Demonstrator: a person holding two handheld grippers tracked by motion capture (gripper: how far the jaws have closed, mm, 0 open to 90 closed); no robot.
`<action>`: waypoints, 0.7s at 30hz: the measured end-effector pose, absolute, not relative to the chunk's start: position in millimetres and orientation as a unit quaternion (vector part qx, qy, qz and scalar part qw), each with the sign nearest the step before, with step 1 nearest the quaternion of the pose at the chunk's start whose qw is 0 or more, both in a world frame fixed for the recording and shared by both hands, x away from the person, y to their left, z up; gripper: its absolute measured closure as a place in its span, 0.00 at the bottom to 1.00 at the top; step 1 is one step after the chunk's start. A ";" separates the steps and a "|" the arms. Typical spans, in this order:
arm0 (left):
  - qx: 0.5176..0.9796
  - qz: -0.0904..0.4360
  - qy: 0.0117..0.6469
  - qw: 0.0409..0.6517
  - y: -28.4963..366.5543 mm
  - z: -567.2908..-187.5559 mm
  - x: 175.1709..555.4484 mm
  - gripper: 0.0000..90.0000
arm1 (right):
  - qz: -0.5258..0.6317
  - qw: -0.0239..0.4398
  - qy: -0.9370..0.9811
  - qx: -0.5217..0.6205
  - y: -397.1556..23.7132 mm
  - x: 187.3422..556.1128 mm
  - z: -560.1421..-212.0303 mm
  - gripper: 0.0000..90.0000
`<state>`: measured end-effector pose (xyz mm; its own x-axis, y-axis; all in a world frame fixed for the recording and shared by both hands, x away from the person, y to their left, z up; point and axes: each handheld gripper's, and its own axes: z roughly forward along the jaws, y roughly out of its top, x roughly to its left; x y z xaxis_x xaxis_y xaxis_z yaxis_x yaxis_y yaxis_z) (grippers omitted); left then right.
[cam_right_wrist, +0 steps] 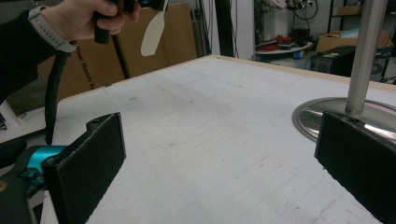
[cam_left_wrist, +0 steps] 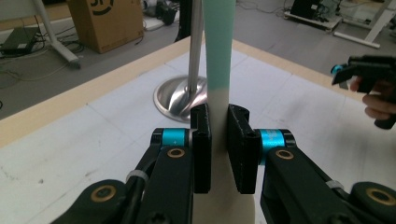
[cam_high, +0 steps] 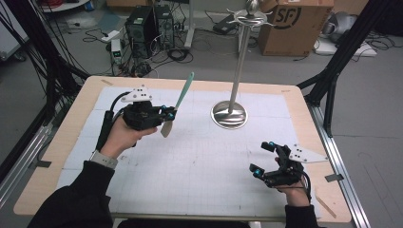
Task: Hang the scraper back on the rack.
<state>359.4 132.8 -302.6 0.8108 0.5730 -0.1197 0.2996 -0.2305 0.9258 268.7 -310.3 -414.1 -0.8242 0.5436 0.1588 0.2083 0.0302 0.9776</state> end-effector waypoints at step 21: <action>0.775 0.159 0.261 0.553 105.1 -264.7 399.2 0.89 | 0.649 0.137 0.697 0.272 -318.1 268.4 -414.5 0.01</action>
